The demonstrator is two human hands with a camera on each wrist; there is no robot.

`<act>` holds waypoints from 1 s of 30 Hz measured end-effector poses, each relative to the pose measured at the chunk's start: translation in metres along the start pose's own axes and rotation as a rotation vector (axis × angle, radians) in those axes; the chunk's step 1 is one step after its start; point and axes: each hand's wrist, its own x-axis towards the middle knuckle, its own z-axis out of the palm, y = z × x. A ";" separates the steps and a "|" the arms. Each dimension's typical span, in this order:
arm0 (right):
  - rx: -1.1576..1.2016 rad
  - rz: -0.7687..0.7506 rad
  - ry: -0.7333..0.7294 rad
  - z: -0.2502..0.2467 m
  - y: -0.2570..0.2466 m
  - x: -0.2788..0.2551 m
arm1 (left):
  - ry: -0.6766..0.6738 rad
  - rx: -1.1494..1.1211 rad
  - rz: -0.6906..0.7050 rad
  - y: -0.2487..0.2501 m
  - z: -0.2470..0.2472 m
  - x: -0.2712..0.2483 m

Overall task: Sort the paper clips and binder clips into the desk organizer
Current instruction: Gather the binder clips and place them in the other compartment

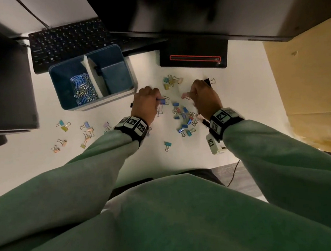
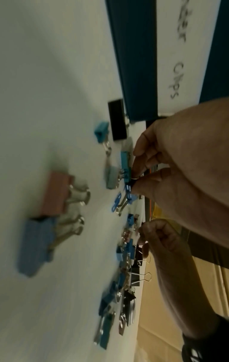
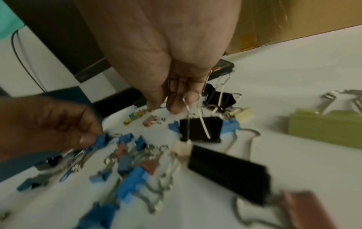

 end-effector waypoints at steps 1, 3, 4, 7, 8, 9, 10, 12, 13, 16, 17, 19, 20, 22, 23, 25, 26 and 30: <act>0.052 -0.008 0.017 0.000 -0.003 0.001 | 0.014 0.005 -0.019 -0.004 -0.002 -0.001; 0.113 -0.043 -0.007 0.000 -0.011 0.005 | 0.021 0.026 -0.055 -0.005 -0.005 0.000; 0.115 -0.060 -0.022 0.002 -0.016 0.007 | 0.020 0.030 -0.067 -0.002 -0.006 0.003; 0.083 -0.071 -0.041 0.009 -0.023 0.011 | 0.016 0.032 -0.063 0.009 -0.008 0.012; 0.062 -0.066 -0.047 0.011 -0.022 0.011 | 0.015 0.032 -0.063 0.012 -0.008 0.014; 0.032 -0.065 -0.050 0.012 -0.020 0.010 | 0.012 0.029 -0.064 0.014 -0.008 0.014; -0.002 -0.059 -0.049 0.011 -0.016 0.010 | 0.003 0.026 -0.060 0.013 -0.007 0.013; -0.045 -0.024 -0.013 0.005 -0.008 0.010 | -0.029 0.006 -0.063 0.010 -0.005 0.009; -0.050 -0.006 0.006 0.003 -0.006 0.011 | -0.040 -0.028 -0.077 0.008 -0.004 0.007; 0.000 -0.047 0.000 0.006 -0.019 0.011 | -0.024 -0.138 -0.114 0.005 -0.005 0.002; 0.039 -0.069 -0.020 0.011 -0.029 0.010 | -0.007 -0.159 -0.121 0.005 -0.005 0.001; 0.034 -0.099 -0.045 0.023 -0.047 0.008 | 0.019 -0.183 -0.140 0.005 -0.006 -0.002; -0.015 -0.108 -0.051 0.029 -0.053 0.008 | 0.021 -0.182 -0.138 0.004 -0.006 -0.003; -0.116 -0.115 -0.041 0.036 -0.059 0.006 | 0.018 -0.190 -0.122 0.001 -0.004 -0.007; -0.152 -0.116 -0.034 0.038 -0.060 0.006 | 0.022 -0.204 -0.114 -0.001 -0.004 -0.009; -0.208 -0.120 -0.035 0.038 -0.061 0.008 | 0.047 -0.229 -0.106 -0.004 -0.005 -0.014; -0.221 -0.117 -0.041 0.037 -0.061 0.008 | 0.055 -0.235 -0.116 -0.006 -0.006 -0.016; -0.198 -0.073 -0.106 0.030 -0.051 0.010 | 0.085 -0.191 -0.072 -0.008 -0.013 -0.025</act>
